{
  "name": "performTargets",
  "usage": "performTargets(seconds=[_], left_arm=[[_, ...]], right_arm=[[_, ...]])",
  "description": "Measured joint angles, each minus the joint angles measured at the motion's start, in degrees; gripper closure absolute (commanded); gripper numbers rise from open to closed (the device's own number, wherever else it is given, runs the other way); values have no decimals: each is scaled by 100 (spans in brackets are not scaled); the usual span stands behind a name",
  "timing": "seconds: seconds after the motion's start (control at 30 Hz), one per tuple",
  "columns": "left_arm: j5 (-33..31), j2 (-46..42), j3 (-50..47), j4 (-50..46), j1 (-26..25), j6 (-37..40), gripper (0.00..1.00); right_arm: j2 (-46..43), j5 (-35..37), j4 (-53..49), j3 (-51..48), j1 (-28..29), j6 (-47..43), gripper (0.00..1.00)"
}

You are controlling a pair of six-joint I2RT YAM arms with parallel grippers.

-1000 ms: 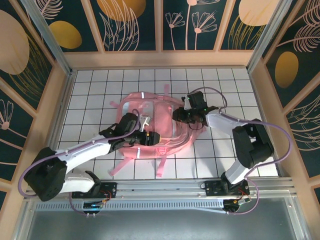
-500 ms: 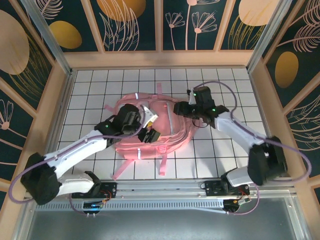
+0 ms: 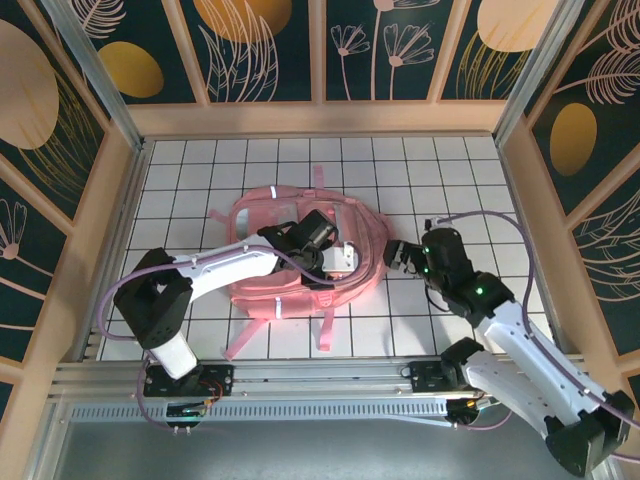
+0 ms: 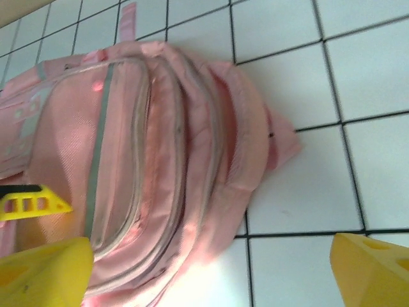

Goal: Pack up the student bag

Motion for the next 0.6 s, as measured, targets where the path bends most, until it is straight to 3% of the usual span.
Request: performTargets(seconds=[0.13,0.27,0.43,0.6], left_arm=[[-39,-66,-151,94,-44,125,83],[-39,-315,-299,186,-52,-46,100],[107,-520,-404,291,-15,-664,100],[616,-542,-468,439,114,-1545,100]], right_arm=[[286,-621,166,-9,0,-181,21],[686,-1558,385,-9,0,-439,33],[909,-2461,1008,-146,319,-507,52],[1113,-2645,1587,-323,730,-267,54]])
